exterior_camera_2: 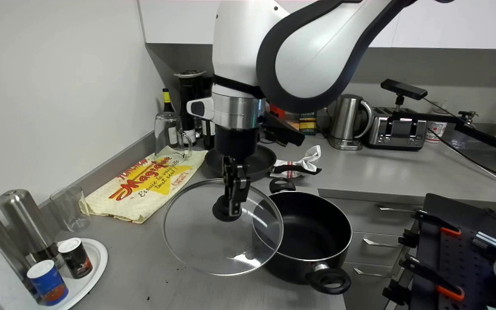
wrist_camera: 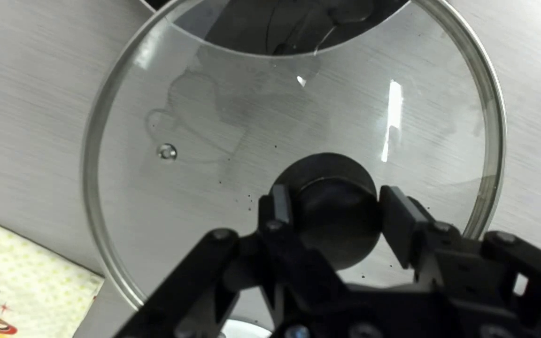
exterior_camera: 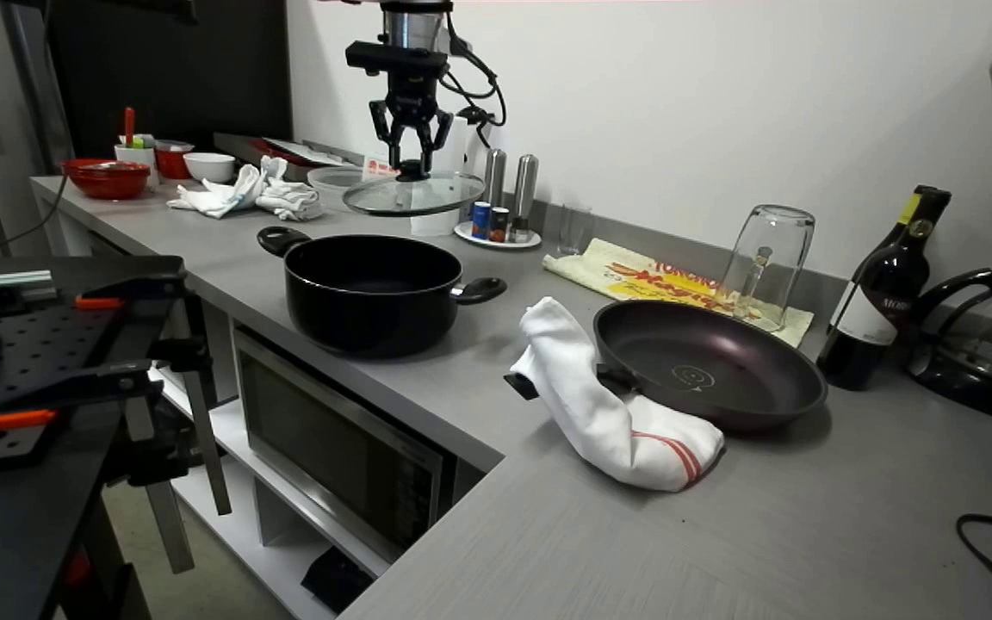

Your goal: Remove the lid from pot and put it on the table

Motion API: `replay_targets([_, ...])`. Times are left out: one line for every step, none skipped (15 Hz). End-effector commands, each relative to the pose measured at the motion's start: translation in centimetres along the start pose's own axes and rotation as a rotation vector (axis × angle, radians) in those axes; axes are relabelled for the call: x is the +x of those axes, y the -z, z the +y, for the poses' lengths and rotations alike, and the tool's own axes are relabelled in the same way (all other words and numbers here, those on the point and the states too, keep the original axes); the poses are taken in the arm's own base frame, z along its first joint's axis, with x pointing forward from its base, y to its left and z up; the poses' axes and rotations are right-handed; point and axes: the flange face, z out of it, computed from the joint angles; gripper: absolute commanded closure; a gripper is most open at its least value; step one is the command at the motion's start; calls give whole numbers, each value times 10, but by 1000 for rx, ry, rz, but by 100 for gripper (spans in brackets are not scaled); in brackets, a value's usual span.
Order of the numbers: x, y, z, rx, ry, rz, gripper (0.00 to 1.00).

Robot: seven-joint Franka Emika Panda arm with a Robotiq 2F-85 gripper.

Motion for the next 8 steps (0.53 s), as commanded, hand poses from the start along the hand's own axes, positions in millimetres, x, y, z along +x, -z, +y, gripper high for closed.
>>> replay_targets([36,-4,-2,11,63,0,76])
replay_targets([44,-7,-6,15,77,-3,76])
replay_targets([51,-10,-10,20,91,-7,76])
replay_targets([58,-12,-15,22,107,-12,76])
replay_targets([64,-14,-21,24,126,-18,76])
replay_targets([70,-16,-26,26,142,-23,76])
replay_targets([76,-19,-31,29,157,-28,76])
replay_targets([81,-21,-35,34,170,-33,76])
